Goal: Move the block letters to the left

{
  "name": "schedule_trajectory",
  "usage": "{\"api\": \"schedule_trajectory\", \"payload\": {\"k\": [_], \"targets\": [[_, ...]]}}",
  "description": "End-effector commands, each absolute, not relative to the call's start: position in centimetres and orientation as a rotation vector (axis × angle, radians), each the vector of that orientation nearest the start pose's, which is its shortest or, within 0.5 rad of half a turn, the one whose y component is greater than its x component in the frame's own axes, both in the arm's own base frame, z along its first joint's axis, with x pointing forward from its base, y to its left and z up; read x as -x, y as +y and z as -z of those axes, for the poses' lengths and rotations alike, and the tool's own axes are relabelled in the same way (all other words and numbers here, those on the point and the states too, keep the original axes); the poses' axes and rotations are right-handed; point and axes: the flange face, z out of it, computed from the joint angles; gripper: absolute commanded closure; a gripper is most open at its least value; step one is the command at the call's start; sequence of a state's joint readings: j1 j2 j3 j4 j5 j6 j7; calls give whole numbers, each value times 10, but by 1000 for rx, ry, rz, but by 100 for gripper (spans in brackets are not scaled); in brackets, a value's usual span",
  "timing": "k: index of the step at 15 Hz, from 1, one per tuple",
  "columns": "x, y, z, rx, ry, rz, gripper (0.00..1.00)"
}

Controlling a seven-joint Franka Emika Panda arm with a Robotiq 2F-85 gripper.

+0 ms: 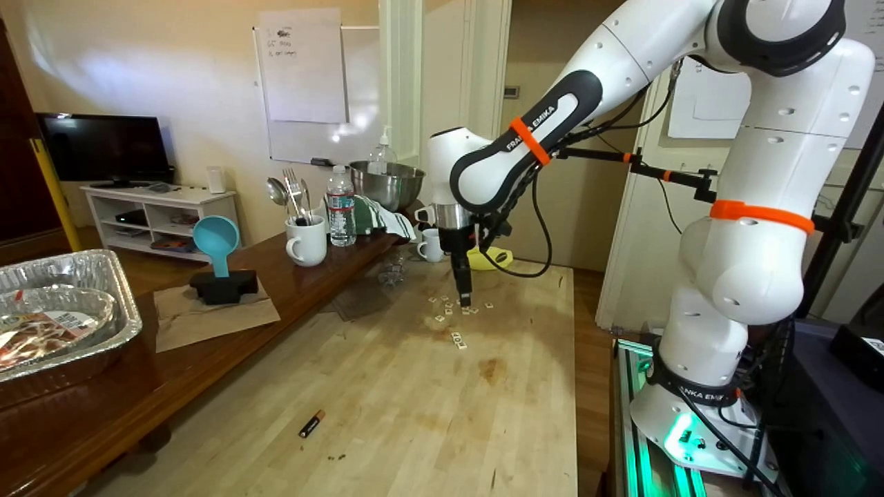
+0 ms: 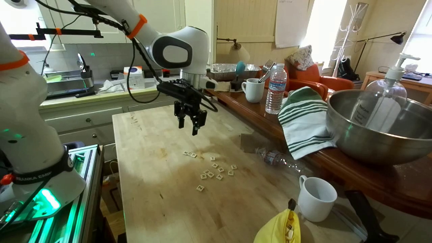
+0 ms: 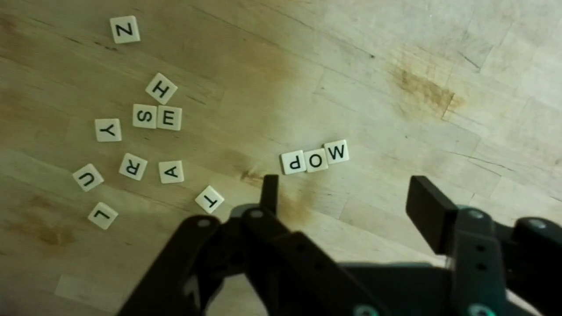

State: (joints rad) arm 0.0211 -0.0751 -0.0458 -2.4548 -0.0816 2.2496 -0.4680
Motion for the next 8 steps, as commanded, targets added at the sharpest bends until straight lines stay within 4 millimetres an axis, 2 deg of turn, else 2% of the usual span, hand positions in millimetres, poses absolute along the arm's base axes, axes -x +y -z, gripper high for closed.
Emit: {"api": "schedule_trajectory", "payload": {"k": [1,6,8], "targets": [[-455,-4,-287,3007,-853,-207,56],[-458,-3,-264,2975,-993,-214,94],[-459,-2,-255,2958,-1027,-206,100]]}}
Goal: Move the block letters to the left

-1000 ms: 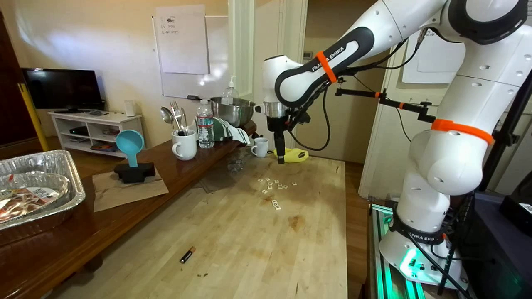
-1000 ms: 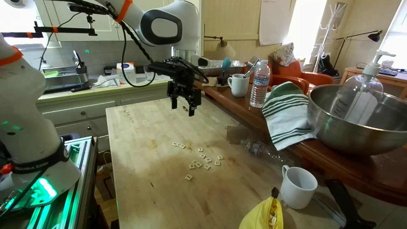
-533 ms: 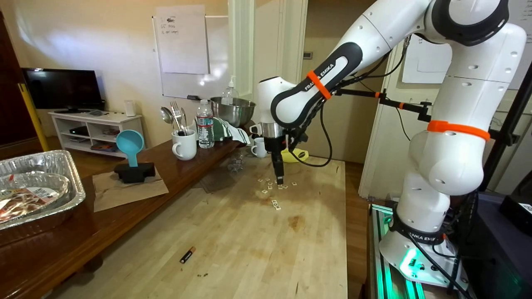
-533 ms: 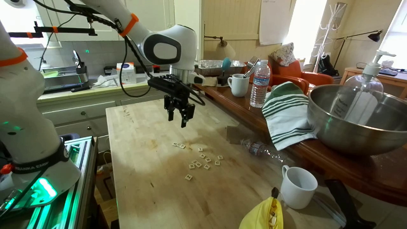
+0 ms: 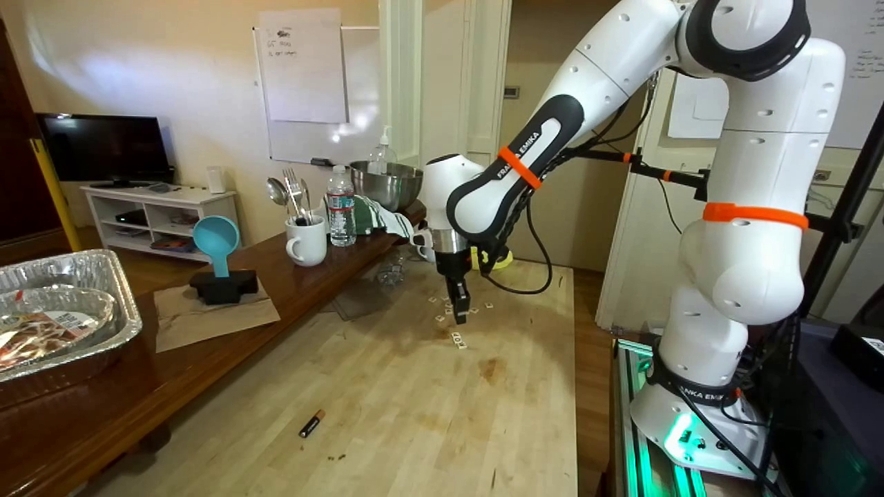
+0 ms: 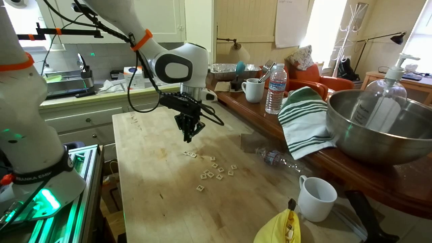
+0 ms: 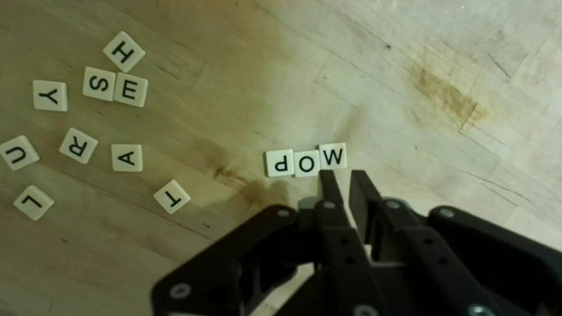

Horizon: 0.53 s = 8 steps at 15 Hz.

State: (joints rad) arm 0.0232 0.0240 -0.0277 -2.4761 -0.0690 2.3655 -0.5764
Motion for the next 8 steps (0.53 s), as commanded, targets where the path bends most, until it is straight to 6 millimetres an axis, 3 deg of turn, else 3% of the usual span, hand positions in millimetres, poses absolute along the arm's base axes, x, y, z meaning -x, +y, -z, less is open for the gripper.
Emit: {"api": "schedule_trajectory", "payload": {"k": [1,8], "targets": [[-460,-2,-251,2951,-1035,-212,100],[-454,-3,-236,2957,-1066,-276,100]]}}
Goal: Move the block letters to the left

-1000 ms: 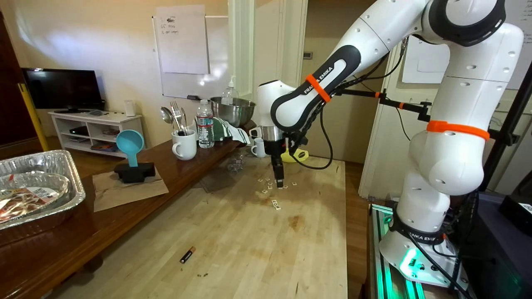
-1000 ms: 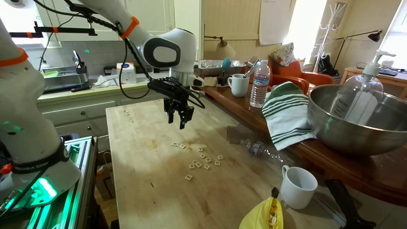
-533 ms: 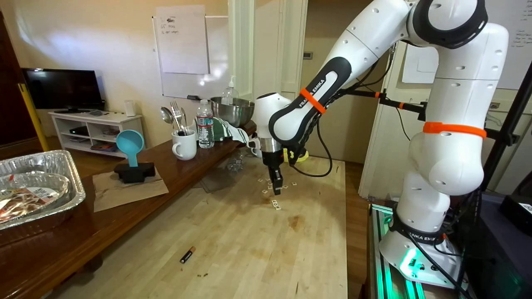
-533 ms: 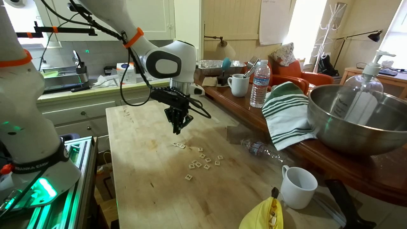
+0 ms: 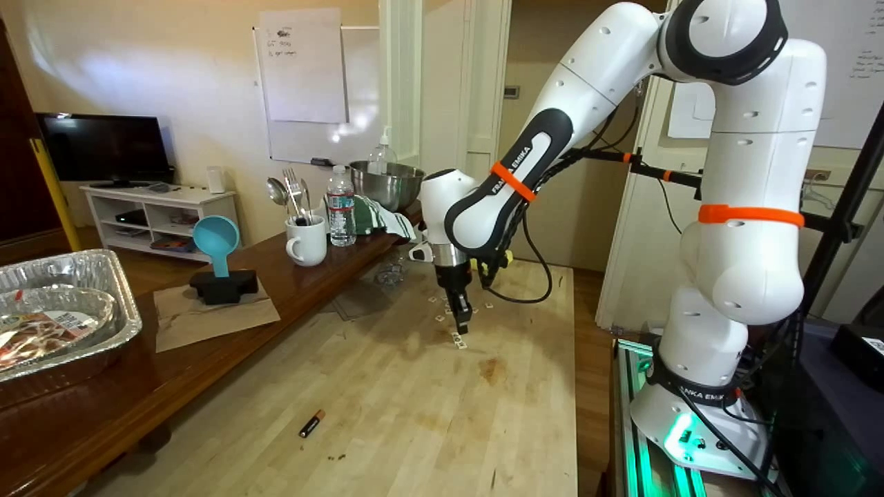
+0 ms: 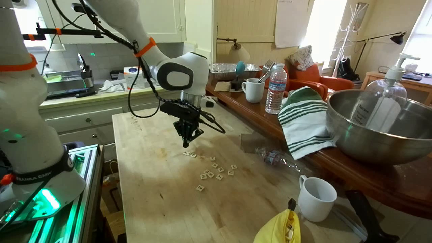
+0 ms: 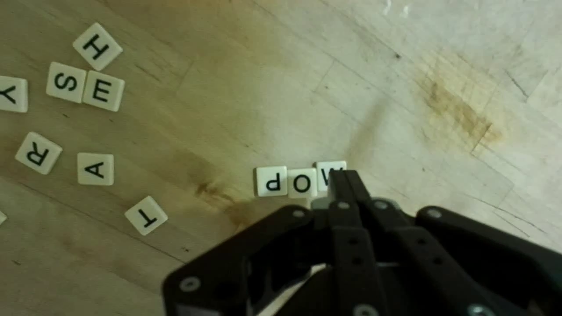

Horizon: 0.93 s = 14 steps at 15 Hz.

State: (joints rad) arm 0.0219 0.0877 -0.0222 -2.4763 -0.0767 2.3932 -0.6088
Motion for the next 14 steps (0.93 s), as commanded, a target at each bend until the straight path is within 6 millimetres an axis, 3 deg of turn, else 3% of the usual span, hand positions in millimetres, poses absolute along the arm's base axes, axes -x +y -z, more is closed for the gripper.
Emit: {"api": "schedule_trajectory", "payload": {"k": [1,14], "targets": [[-455,-5,-234,2955,-1073,-273,100],[-456,-14,-205,2970,-1097,-182,100]]}}
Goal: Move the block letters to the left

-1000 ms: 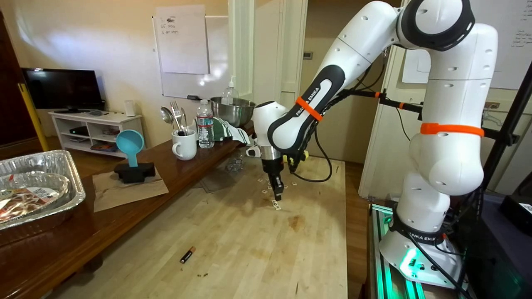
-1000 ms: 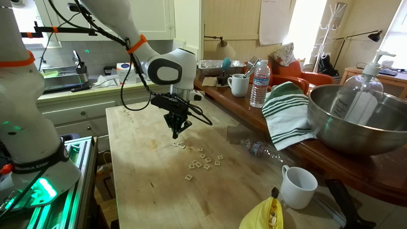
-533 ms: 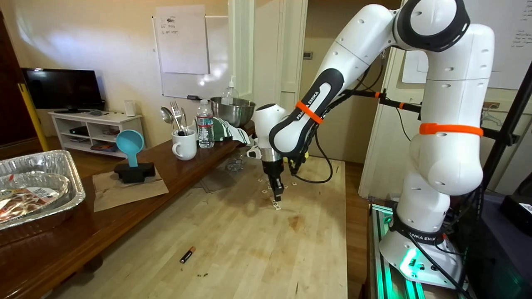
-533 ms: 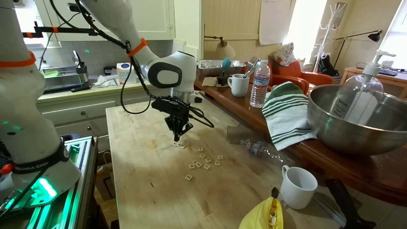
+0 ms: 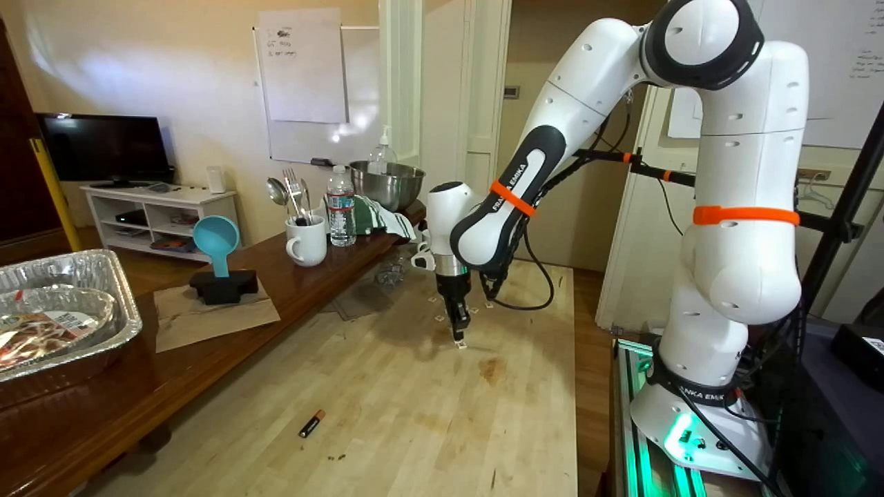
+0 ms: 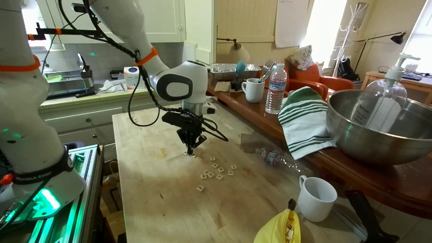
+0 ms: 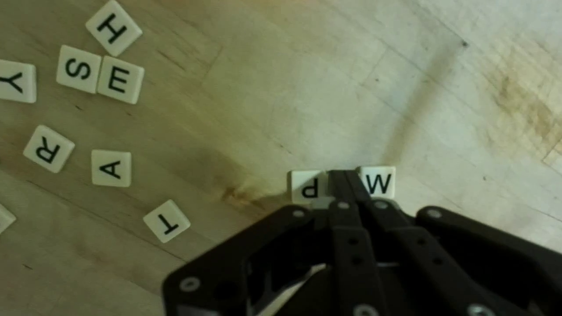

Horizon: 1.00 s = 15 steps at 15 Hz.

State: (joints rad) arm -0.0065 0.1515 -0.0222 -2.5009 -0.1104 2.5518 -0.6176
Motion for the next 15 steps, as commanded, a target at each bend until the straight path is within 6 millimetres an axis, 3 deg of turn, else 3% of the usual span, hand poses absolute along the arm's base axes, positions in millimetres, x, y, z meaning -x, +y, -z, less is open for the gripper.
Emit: {"api": "schedule_trajectory", "payload": {"k": [1,15], "targets": [[-456,-14,-204,2969,-1101,-188,100],[-448,2,-198,2920,-1164,-306,100]]}}
